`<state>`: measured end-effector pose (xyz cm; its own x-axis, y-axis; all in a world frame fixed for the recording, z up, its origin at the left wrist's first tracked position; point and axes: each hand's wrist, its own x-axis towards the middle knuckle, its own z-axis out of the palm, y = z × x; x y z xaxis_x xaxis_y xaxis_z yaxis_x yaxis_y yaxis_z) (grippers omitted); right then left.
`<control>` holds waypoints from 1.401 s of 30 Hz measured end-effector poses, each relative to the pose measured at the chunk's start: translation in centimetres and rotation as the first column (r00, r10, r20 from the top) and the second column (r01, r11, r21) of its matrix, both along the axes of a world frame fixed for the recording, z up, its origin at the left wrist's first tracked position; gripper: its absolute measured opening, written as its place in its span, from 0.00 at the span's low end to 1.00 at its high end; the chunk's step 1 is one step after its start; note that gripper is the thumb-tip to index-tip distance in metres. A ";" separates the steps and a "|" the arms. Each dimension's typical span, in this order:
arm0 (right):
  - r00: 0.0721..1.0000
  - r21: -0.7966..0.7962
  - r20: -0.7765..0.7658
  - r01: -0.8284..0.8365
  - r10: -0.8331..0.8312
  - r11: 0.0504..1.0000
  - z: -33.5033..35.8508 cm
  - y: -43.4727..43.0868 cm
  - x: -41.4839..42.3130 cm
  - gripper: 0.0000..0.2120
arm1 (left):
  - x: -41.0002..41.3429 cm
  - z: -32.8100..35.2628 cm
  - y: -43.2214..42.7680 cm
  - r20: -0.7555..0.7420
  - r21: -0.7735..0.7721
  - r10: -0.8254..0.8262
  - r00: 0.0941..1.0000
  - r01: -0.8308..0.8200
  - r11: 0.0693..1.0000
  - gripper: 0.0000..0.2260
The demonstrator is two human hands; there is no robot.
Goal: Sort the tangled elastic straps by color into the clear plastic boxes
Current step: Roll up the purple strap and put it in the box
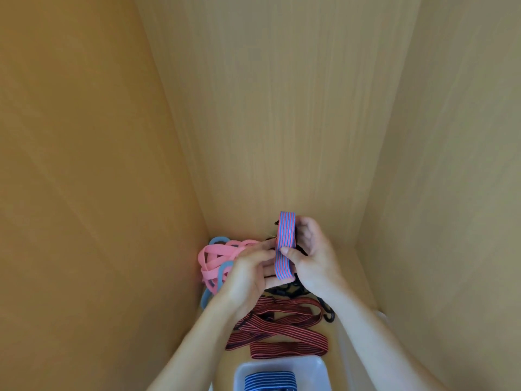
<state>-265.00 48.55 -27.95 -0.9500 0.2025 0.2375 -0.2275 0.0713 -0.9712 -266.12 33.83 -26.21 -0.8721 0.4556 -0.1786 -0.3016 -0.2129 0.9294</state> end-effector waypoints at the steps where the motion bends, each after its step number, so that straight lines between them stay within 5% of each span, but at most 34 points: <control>1: 1.000 0.042 -0.008 0.009 -0.009 0.999 -0.2 0.0 0.2 0.27 | 0.1 0.0 -0.1 0.044 0.052 -0.019 0.999 0.016 0.999 0.16; 5: 1.000 0.145 -0.019 0.009 -0.007 0.989 -0.8 -0.6 1.0 0.30 | 0.3 -0.3 -0.4 0.073 0.024 -0.045 0.996 0.043 0.999 0.30; 9: 1.000 0.188 -0.018 0.008 -0.005 0.982 -1.3 -1.3 1.5 0.29 | 0.4 -0.3 -0.8 0.059 -0.027 -0.065 0.996 0.067 0.997 0.25; 19: 0.991 0.009 0.032 -0.126 0.126 0.992 -2.1 -1.9 3.3 0.22 | 1.6 -2.6 -2.9 0.133 0.079 -0.099 0.986 0.089 0.993 0.17; 24: 0.977 -0.096 0.130 -0.157 0.169 0.983 -3.6 -1.8 4.7 0.07 | 2.5 -3.9 -4.9 0.125 0.104 -0.244 0.962 0.232 0.967 0.27; 31: 0.916 -0.060 0.298 -0.263 0.269 0.963 -4.9 -1.2 6.7 0.19 | 3.8 -5.5 -7.0 0.100 0.083 -0.399 0.911 0.392 0.916 0.26; 42: 0.917 0.059 0.314 -0.276 0.245 0.959 -5.9 -2.2 10.5 0.24 | 7.5 -7.9 -9.2 0.175 -0.008 -0.270 0.947 0.276 0.961 0.33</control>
